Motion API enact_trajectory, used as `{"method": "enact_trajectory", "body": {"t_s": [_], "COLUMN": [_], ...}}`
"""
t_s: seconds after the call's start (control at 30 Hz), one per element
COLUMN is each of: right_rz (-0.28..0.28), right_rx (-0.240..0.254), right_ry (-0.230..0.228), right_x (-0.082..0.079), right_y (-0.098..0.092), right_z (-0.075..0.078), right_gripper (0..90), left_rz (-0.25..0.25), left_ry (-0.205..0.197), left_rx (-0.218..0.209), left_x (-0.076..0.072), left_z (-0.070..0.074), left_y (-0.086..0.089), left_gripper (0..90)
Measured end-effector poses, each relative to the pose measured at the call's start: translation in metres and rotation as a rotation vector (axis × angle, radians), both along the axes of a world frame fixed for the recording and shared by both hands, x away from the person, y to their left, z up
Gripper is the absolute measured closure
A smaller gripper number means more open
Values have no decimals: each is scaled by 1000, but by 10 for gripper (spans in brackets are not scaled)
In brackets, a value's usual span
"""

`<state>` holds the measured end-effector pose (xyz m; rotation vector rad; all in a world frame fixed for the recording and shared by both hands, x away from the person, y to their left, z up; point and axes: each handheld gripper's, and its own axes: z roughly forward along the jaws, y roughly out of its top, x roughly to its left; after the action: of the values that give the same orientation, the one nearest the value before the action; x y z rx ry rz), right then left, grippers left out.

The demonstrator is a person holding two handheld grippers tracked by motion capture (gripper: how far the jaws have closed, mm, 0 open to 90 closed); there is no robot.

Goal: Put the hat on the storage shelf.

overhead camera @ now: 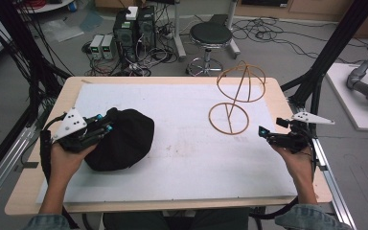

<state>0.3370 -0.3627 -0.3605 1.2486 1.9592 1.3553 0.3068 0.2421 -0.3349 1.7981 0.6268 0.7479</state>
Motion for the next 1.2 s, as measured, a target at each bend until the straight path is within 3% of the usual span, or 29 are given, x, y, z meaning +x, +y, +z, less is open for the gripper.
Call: {"method": "enact_trajectory", "body": {"t_s": [0.2,0.33,0.43,0.6,0.97,1.2], "right_rz": [1,3,2,2,3,2], "right_rx": [0,-2,-2,1,17,16], "right_ry": [6,1,5,7,3,0], "right_x": [0,0,1,1,0,1], "right_y": [1,0,0,0,-1,-2], "right_z": [0,0,-1,-1,0,-1], "right_gripper": [101,101,101,101,101,101], "left_rz": [1,4,8,5,-16,-64], "left_ry": [-8,-20,-22,-28,-34,-53], "left_rx": [13,-11,7,-13,-20,-13], "left_x": [8,14,20,30,55,75], "left_z": [14,23,30,40,66,88], "left_y": [-5,-10,-12,-19,-52,-76], "left_gripper": [737,737,737,737,738,738]}}
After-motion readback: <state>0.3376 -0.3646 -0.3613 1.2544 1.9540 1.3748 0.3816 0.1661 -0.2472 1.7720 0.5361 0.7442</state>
